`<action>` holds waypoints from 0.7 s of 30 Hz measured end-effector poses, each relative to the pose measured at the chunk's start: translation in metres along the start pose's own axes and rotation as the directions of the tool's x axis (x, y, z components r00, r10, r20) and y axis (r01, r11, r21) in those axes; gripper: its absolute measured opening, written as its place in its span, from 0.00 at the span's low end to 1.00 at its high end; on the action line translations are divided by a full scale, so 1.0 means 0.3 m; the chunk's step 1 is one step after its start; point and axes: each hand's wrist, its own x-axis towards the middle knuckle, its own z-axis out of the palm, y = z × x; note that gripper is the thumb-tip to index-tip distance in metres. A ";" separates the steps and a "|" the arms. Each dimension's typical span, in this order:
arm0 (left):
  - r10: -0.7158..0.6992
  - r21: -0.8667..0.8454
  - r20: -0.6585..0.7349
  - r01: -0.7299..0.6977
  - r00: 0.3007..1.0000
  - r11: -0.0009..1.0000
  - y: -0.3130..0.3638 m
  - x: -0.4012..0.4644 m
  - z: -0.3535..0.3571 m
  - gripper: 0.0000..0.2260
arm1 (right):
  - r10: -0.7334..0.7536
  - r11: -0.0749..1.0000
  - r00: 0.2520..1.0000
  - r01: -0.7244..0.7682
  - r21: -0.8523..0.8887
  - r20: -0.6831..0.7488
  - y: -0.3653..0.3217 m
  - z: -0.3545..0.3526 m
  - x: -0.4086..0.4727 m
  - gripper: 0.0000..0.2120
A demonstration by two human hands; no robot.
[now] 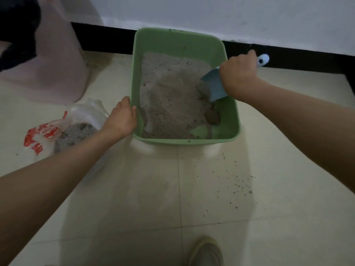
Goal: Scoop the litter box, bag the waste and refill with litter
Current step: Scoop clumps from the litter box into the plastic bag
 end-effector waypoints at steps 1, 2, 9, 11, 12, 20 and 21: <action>-0.001 -0.006 -0.003 0.001 1.000 1.000 -0.007 0.004 0.012 0.15 | 0.018 0.995 0.999 -0.021 0.093 0.027 0.009 0.003 -0.006 0.11; -0.004 -0.009 -0.007 0.004 1.000 1.000 -0.010 0.004 0.025 0.15 | 0.033 0.975 0.998 -0.045 0.216 0.057 0.018 0.016 -0.016 0.12; -0.063 -0.033 -0.007 0.062 0.998 0.997 -0.002 -0.006 0.052 0.17 | -0.252 0.297 0.748 -0.544 0.785 0.614 -0.013 0.103 -0.186 0.13; -0.062 -0.029 0.009 0.062 0.998 0.998 -0.004 -0.007 0.048 0.16 | -0.330 0.103 0.659 -0.686 0.720 0.676 -0.016 0.121 -0.220 0.12; -0.066 -0.026 0.016 0.067 0.998 0.997 -0.005 -0.008 0.048 0.16 | -0.383 -0.001 0.605 -0.756 0.654 0.699 -0.013 0.121 -0.222 0.10; -0.079 -0.038 0.052 0.081 0.996 0.996 0.011 -0.015 0.035 0.16 | -0.525 -0.264 0.412 -0.911 0.319 0.744 0.013 0.103 -0.191 0.12; -0.080 -0.042 0.056 0.083 0.995 0.996 0.011 -0.015 0.035 0.15 | -0.510 -0.279 0.408 -0.911 0.303 0.757 0.011 0.108 -0.189 0.12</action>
